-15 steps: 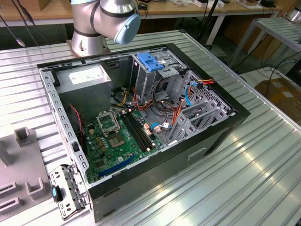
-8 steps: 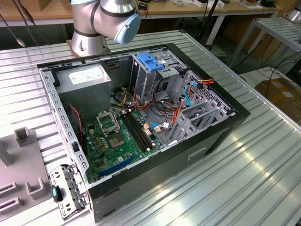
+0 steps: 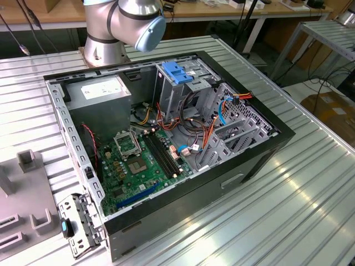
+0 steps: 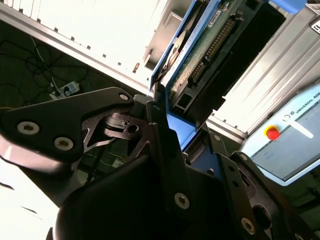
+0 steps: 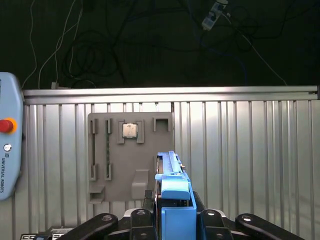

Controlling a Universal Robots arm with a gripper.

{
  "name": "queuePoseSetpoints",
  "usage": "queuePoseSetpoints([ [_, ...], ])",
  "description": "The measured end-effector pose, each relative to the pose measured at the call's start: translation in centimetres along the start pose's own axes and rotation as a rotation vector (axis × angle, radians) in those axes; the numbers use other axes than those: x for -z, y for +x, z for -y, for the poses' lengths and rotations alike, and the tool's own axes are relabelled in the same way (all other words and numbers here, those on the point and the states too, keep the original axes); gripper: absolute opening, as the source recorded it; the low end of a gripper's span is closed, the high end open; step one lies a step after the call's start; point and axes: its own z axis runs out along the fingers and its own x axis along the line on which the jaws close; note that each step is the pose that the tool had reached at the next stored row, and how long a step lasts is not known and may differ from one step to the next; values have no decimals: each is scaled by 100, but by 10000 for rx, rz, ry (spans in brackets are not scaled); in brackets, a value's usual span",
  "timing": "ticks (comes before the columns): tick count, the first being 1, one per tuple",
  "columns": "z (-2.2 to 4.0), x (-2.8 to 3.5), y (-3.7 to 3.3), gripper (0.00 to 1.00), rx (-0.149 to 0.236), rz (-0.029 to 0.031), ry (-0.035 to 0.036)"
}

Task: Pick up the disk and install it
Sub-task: 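Pick up the disk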

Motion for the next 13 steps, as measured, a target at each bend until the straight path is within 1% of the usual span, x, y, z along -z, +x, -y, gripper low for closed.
queuePoseSetpoints([
  [13,94,2,-2,37,-1,0,0],
])
